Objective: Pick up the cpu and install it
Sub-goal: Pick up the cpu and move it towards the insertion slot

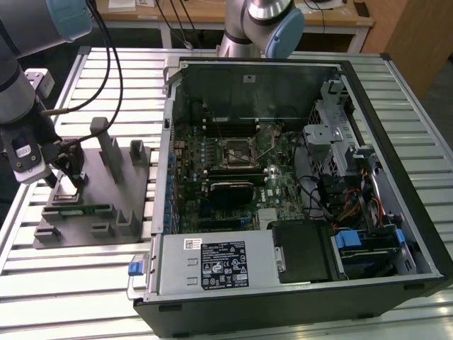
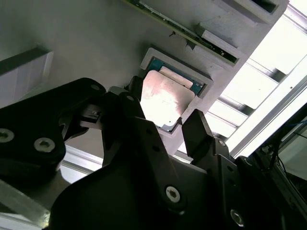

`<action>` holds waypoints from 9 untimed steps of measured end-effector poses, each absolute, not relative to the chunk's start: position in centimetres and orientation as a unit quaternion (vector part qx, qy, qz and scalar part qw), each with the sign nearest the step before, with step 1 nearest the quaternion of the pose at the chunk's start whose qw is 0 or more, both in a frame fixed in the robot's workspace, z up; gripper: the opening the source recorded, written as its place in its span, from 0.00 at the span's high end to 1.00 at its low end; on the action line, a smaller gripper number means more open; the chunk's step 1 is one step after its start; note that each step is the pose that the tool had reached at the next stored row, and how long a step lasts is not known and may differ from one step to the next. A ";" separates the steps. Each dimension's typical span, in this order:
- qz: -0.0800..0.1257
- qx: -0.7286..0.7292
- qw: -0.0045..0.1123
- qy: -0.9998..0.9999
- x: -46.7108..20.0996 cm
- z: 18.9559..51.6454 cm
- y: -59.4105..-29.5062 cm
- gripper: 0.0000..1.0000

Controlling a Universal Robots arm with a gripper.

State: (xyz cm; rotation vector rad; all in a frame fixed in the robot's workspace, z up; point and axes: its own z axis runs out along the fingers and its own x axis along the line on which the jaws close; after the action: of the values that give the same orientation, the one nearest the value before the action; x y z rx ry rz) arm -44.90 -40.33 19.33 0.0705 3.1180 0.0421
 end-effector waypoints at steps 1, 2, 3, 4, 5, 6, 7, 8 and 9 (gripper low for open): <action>0.013 0.023 0.011 1.000 -44.9 19.3 -40.3 0.40; 0.014 0.023 0.012 1.000 -44.9 19.3 -40.3 0.40; 0.014 0.023 0.013 1.000 -44.9 19.2 -40.3 0.40; 0.014 0.023 0.014 1.000 -44.9 19.2 -40.3 0.40; 0.014 0.023 0.016 1.000 -44.9 19.1 -40.3 0.40; 0.014 0.023 0.017 1.000 -44.9 19.1 -40.3 0.40; 0.014 0.022 0.017 1.000 -44.9 19.1 -40.3 0.40; 0.014 0.022 0.017 1.000 -44.9 19.1 -40.3 0.40; 0.014 0.023 0.017 1.000 -44.9 19.1 -40.3 0.40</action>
State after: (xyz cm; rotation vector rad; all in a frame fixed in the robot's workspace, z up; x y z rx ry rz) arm -44.90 -40.33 19.09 0.0700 3.1060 0.0423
